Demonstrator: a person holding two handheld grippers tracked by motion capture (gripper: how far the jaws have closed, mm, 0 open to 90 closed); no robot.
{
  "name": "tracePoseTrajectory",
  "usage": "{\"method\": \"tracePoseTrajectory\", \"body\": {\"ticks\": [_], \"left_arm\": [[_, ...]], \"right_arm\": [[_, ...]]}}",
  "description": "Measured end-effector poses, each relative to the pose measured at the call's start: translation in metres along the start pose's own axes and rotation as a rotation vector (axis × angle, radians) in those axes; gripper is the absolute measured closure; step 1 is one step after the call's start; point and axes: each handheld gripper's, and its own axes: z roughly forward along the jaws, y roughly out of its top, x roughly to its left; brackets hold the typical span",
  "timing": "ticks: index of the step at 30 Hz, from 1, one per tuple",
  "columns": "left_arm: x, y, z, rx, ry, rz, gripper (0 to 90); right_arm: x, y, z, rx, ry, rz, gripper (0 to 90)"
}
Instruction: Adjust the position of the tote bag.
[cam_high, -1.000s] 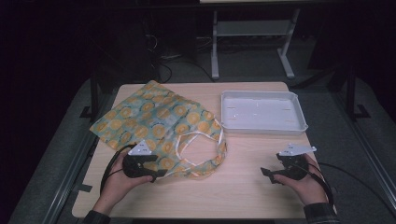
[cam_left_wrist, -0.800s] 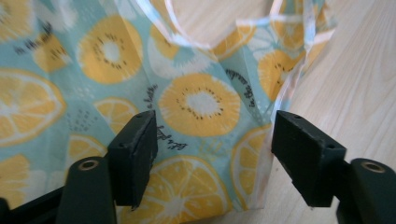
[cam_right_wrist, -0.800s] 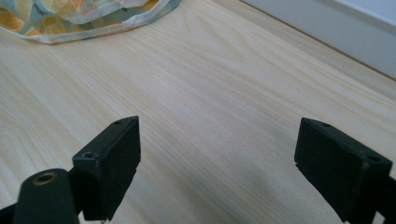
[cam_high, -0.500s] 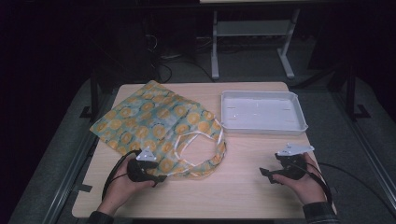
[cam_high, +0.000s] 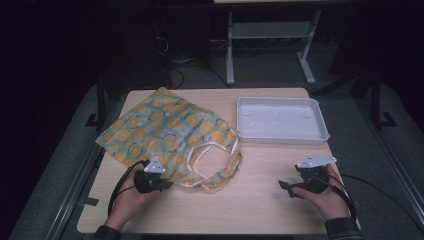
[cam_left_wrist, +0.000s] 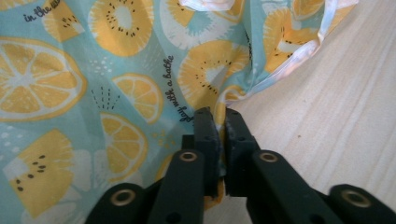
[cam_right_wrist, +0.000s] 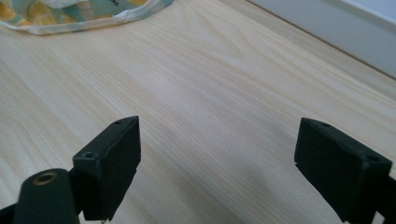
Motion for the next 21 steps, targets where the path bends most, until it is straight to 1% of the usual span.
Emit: {"method": "tracePoseTrajectory", "body": {"ticks": [2,3,4,5,6,7,8,9,11,12,13,15,16,17,20,21], "left_arm": [[0.000,0.000,0.000,-0.001,-0.009,-0.014,87.8],[0.000,-0.001,-0.001,0.006,-0.023,-0.023,88.2],[0.000,-0.001,-0.001,0.006,-0.023,-0.023,88.3],[-0.001,-0.001,-0.002,0.009,-0.035,-0.035,88.3],[-0.001,-0.001,-0.002,0.009,-0.035,-0.035,88.3],[-0.001,-0.003,-0.004,-0.006,-0.051,-0.056,88.3],[-0.001,-0.003,-0.004,-0.006,-0.051,-0.056,88.3],[-0.001,-0.005,-0.008,-0.009,-0.061,-0.064,88.3],[-0.002,-0.007,-0.010,-0.011,-0.064,-0.069,88.3],[-0.002,-0.009,-0.012,-0.010,-0.066,-0.073,88.4],[-0.002,-0.014,-0.017,-0.009,-0.069,-0.080,88.4],[-0.002,-0.016,-0.019,-0.006,-0.070,-0.079,88.4],[-0.002,-0.018,-0.022,-0.005,-0.072,-0.081,88.4],[-0.003,-0.023,-0.026,-0.003,-0.074,-0.087,88.4],[-0.003,-0.027,-0.030,-0.001,-0.071,-0.097,88.4],[-0.004,-0.030,-0.031,-0.004,-0.073,-0.104,88.4]], "right_arm": [[0.000,0.000,0.000,0.001,0.000,-0.004,14.2],[0.000,0.000,0.000,0.002,-0.001,-0.008,14.4],[0.000,0.000,0.000,0.002,-0.001,-0.008,14.4],[0.001,0.001,0.000,0.003,-0.001,-0.010,14.7],[0.001,0.001,0.000,0.003,-0.001,-0.010,14.7],[0.001,0.002,0.001,0.000,0.001,-0.013,15.4],[0.001,0.002,0.001,0.000,0.001,-0.013,15.4],[0.002,0.004,0.001,-0.005,0.001,-0.007,16.4],[0.002,0.005,0.001,-0.011,0.003,-0.009,17.0],[0.003,0.008,0.002,-0.012,0.015,-0.015,17.6],[0.004,0.009,0.004,-0.014,0.017,-0.021,17.6],[0.004,0.010,0.005,-0.014,0.023,-0.025,17.8],[0.005,0.012,0.006,-0.016,0.029,-0.034,17.8],[0.006,0.014,0.008,-0.010,0.041,-0.033,18.2],[0.008,0.017,0.010,-0.008,0.054,-0.037,18.7],[0.008,0.019,0.013,-0.007,0.069,-0.041,19.1]]}}
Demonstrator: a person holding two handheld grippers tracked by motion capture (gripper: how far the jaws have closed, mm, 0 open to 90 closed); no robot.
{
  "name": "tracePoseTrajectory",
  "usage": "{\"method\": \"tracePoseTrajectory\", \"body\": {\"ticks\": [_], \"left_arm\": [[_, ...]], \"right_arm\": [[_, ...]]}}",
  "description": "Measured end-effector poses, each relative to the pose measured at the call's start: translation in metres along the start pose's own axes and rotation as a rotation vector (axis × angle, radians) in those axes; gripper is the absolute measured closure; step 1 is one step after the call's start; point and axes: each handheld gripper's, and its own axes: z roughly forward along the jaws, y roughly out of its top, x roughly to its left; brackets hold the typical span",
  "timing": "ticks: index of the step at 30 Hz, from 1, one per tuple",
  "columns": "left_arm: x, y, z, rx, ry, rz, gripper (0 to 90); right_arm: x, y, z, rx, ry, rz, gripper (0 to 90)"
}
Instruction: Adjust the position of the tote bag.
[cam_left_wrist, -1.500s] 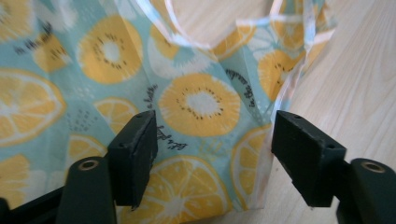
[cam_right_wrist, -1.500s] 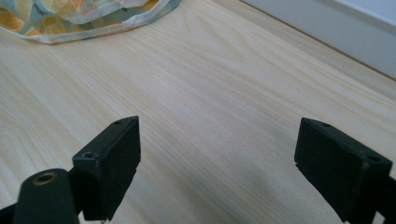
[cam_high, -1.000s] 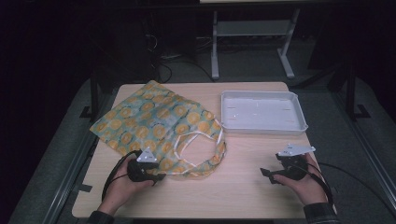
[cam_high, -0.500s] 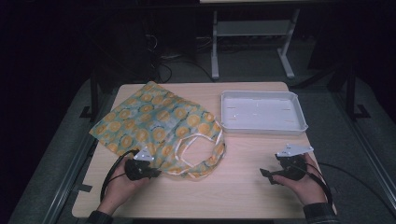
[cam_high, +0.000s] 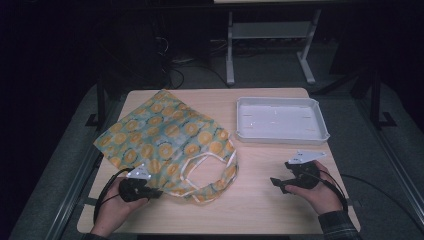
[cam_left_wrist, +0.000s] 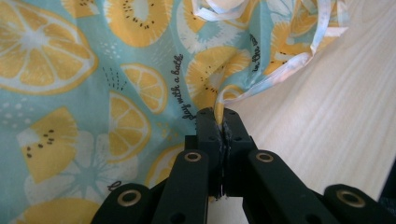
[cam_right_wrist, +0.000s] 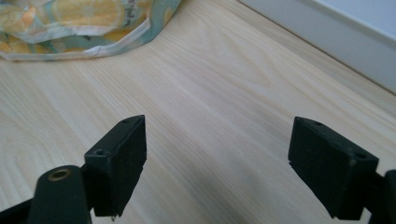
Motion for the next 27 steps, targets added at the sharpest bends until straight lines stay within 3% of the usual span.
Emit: {"method": "tracePoseTrajectory", "body": {"ticks": [13,21,27], "left_arm": [[0.003,-0.024,-0.020,-0.014,0.027,-0.065,88.4],[0.008,-0.031,-0.027,-0.018,0.036,-0.093,88.3],[0.011,-0.035,-0.031,-0.016,0.025,-0.112,88.3]], "right_arm": [[0.008,0.019,0.016,0.006,0.046,-0.022,22.1],[0.009,0.031,0.022,0.000,0.084,0.010,26.8],[0.016,0.054,0.039,0.015,0.109,-0.032,31.8]]}}
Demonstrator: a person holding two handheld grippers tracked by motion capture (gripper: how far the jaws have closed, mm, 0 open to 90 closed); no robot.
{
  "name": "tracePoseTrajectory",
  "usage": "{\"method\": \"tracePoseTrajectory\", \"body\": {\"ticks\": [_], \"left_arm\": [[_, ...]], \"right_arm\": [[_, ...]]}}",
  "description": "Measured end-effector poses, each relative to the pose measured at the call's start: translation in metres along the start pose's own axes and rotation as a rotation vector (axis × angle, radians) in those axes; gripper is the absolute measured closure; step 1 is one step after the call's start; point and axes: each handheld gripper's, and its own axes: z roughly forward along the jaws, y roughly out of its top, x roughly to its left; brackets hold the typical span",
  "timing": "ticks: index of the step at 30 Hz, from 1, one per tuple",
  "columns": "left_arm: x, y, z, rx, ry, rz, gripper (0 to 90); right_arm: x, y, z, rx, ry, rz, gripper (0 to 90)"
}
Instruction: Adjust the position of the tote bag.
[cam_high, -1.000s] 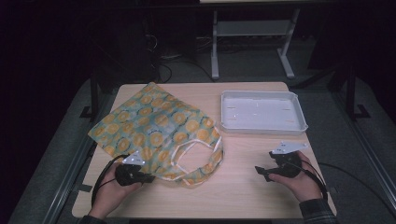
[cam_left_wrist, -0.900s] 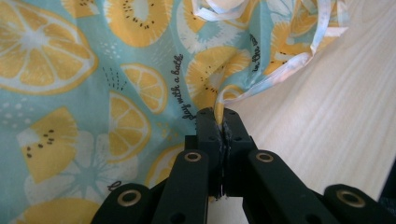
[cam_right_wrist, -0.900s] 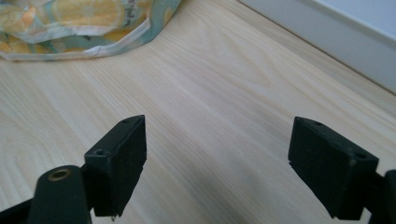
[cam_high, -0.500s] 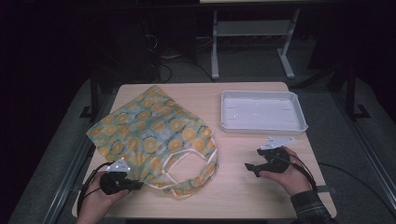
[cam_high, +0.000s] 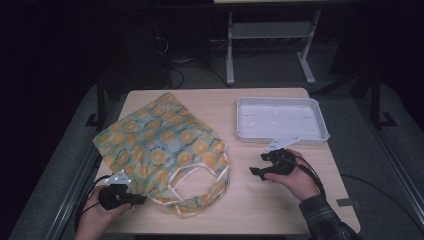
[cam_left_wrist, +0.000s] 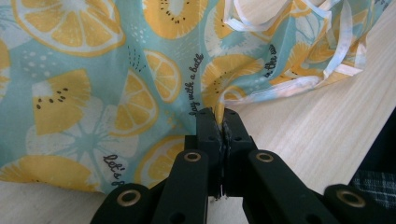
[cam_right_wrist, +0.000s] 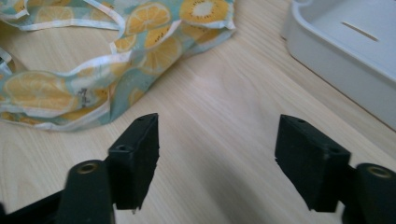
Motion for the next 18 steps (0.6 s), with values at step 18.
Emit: {"method": "tracePoseTrajectory", "body": {"ticks": [18], "left_arm": [[0.002,-0.002,-0.002,0.015,-0.010,0.001,88.1]], "right_arm": [[-0.001,0.068,0.068,0.013,0.062,-0.038,46.6]]}}
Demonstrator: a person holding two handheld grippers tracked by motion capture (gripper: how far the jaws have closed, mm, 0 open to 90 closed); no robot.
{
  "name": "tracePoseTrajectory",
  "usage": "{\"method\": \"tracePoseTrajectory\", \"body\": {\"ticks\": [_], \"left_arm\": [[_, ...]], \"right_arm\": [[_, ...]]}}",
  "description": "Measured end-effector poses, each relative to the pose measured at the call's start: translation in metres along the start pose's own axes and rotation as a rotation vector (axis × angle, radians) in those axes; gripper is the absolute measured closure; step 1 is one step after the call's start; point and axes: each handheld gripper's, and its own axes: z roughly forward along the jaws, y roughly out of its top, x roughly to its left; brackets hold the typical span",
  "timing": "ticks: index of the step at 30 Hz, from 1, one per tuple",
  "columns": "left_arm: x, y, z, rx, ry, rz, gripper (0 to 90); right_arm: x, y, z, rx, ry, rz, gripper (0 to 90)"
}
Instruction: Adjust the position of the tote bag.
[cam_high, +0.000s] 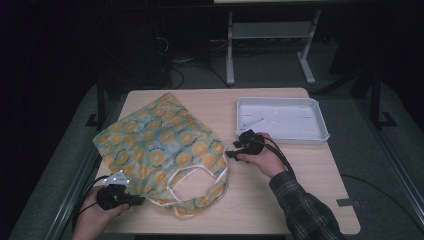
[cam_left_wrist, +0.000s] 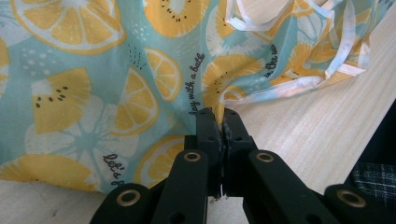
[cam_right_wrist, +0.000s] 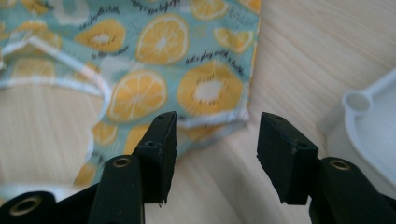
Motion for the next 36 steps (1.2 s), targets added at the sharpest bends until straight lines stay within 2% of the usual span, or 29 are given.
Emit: {"method": "tracePoseTrajectory", "body": {"ticks": [1,3,6,7,14,17,18,20,21,23,24,26,28,32,36], "left_arm": [[0.000,0.000,0.000,0.003,0.001,0.002,88.1],[0.000,0.000,0.000,0.003,0.000,0.002,88.2],[0.000,0.000,0.000,0.002,-0.003,-0.002,88.1],[0.000,0.000,0.000,0.003,-0.003,-0.002,88.1],[0.002,-0.001,-0.001,0.013,-0.002,0.008,88.1],[0.002,-0.001,-0.001,0.005,-0.001,-0.002,88.1],[0.002,-0.001,-0.001,0.003,-0.001,-0.005,88.1],[0.002,-0.002,-0.001,0.004,-0.001,-0.004,88.1],[0.002,-0.002,-0.001,0.003,0.000,-0.005,88.1],[0.002,-0.001,0.000,0.000,0.005,-0.005,88.1],[0.002,-0.001,0.000,0.000,0.005,-0.005,88.1],[0.002,-0.001,0.000,0.002,0.010,-0.004,88.1],[0.003,-0.001,0.000,0.002,0.012,-0.004,88.1],[0.003,-0.001,-0.001,0.009,0.020,-0.005,88.2],[0.005,0.000,-0.003,0.003,0.038,-0.005,88.3]], "right_arm": [[-0.002,0.004,0.006,0.014,-0.017,-0.013,46.5],[-0.004,0.006,0.008,0.008,-0.026,-0.013,47.1],[-0.011,0.010,0.015,-0.013,-0.023,0.014,49.2],[-0.013,0.012,0.024,0.011,-0.031,0.011,49.3],[-0.014,0.015,0.045,0.024,-0.023,0.014,51.9],[-0.015,0.014,0.054,0.042,-0.019,0.007,58.1],[-0.014,0.014,0.055,0.044,-0.017,0.002,61.5],[-0.013,0.014,0.055,0.046,-0.013,-0.009,62.8],[-0.012,0.014,0.055,0.051,-0.016,-0.029,68.6],[-0.010,0.013,0.054,0.052,-0.033,-0.059,74.5],[-0.010,0.013,0.054,0.052,-0.033,-0.059,74.5],[-0.009,0.012,0.053,0.057,-0.046,-0.074,82.1],[-0.009,0.011,0.052,0.056,-0.033,-0.071,86.8],[-0.008,0.011,0.052,0.064,-0.024,-0.067,89.9],[-0.006,0.012,0.051,0.069,-0.035,-0.072,90.0]]}}
